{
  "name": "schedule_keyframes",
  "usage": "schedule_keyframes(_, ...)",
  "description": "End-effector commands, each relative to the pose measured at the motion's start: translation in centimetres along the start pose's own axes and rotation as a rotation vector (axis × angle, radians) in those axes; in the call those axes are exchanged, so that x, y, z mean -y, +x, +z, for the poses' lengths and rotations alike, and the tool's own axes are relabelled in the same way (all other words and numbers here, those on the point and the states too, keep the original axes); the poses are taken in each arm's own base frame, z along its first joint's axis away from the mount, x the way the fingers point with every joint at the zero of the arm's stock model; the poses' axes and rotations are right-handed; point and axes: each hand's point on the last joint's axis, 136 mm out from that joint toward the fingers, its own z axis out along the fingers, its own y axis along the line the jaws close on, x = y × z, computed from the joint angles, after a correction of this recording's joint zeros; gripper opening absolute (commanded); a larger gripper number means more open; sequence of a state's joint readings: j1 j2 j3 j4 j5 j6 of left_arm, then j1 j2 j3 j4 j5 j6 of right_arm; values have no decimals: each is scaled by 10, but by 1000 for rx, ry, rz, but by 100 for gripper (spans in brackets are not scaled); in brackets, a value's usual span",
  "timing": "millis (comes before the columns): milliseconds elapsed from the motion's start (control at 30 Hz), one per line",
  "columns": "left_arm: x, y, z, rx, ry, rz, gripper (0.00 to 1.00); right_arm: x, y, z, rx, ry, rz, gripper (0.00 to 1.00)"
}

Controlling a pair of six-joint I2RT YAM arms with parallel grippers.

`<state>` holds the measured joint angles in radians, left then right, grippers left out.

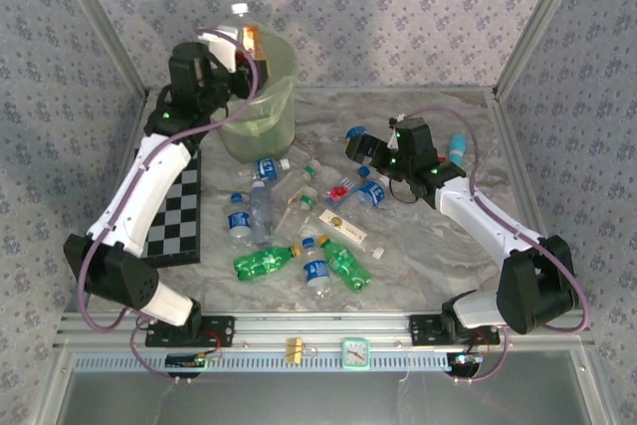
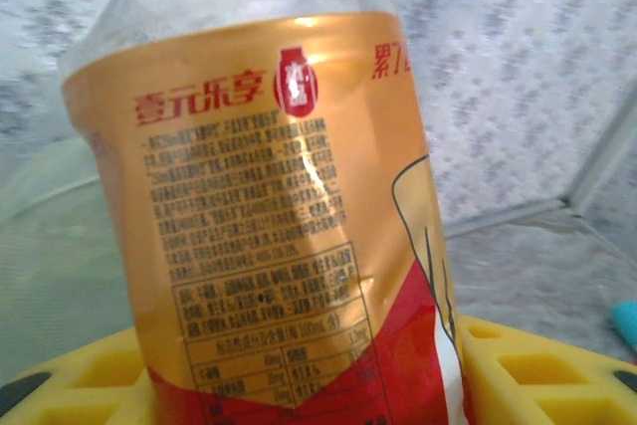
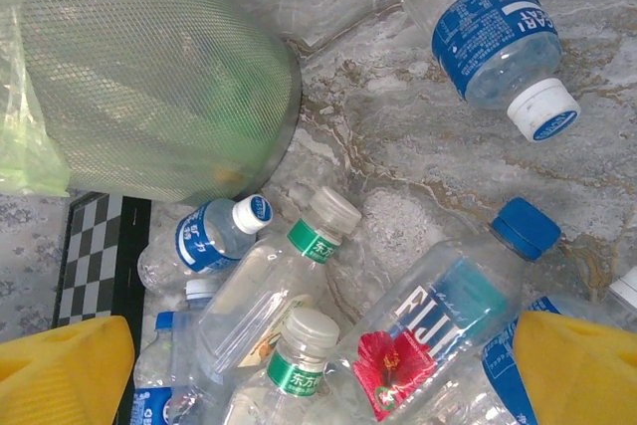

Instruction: Put the plastic bottles in the bin

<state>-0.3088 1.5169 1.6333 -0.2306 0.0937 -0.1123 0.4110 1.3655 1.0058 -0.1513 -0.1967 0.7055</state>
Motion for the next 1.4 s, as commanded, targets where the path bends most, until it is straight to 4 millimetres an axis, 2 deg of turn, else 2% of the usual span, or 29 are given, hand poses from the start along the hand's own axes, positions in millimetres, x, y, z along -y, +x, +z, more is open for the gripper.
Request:
schedule_keyframes(0, -29, 2, 7, -49, -81, -4, 50, 4, -1, 0, -6, 38, -25, 100)
schedule_keyframes(100, -46, 11, 15, -98, -114, -29, 50, 6, -4, -2, 8, 63, -48, 100)
schedule_keyframes(367, -72, 50, 37, -272, -159, -81, 50, 11, -3, -2, 20, 106, -75, 100)
schedule_keyframes(633, -80, 83, 52, -392, -166, -122, 53, 12, 1, -1, 4, 117, -75, 100)
schedule_keyframes(667, -79, 75, 53, -375, -162, -121, 54, 13, 1, -1, 5, 121, -75, 100)
schedule_keyframes(800, -80, 78, 53, -386, -166, -131, 65, 16, 1, -1, 11, 143, -79, 100)
schedule_keyframes(900, -79, 73, 51, -375, -169, -138, 86, 15, 0, -1, 21, 148, -84, 100)
schedule_keyframes(1033, -76, 58, 44, -333, -163, -143, 100, 18, -3, 4, 34, 174, -136, 100)
schedule_keyframes(1133, -69, 42, 35, -281, -142, -148, 100, 22, -5, 8, 25, 212, -158, 100)
schedule_keyframes(1167, -67, 43, 33, -276, -135, -153, 100, 23, -6, 10, 18, 219, -179, 100)
schedule_keyframes(1367, -44, 20, 9, -183, -68, -159, 100, 27, -11, 28, -42, 247, -355, 100)
